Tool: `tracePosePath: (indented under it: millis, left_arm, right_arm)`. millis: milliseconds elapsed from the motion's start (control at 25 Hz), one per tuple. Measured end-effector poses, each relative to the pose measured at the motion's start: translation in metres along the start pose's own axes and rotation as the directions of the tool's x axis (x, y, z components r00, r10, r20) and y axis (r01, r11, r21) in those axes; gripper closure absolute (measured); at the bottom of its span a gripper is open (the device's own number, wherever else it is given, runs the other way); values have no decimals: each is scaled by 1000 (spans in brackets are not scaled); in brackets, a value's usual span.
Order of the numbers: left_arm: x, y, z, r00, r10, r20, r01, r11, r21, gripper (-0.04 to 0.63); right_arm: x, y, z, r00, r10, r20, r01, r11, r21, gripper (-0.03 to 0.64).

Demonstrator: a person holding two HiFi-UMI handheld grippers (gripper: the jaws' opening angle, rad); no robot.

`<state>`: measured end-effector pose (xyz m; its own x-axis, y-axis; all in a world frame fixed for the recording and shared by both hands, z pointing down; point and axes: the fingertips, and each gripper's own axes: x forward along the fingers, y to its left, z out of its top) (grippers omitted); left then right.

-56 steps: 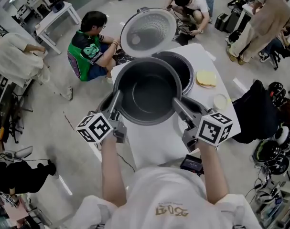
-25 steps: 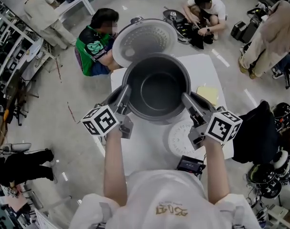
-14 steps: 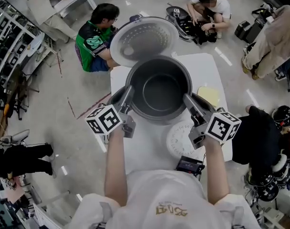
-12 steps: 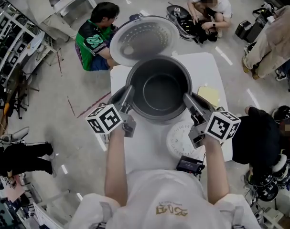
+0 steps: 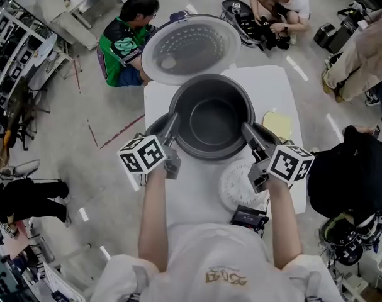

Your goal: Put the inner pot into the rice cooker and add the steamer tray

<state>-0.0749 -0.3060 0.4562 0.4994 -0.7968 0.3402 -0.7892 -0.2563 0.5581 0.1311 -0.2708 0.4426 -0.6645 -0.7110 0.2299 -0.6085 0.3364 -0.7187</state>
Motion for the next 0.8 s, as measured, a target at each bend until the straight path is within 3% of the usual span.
tracePosePath:
  millis: [360,640,800]
  left_arm:
    - [6,12,-14,999,37,-39,-36,999,35,489]
    - [10,15,-20,991,106,-80,-89,978,187,472]
    - [12,19,-28,986,131,-103,-106,971,215,469]
  right_arm:
    - [9,-14,-12,999,-33,-34,32,999,-20,517]
    - [14,-24,-18,996,-67,-62,64,996,-56,511]
    - [16,-29,-23,992,-95,-79,87,991,-98,509]
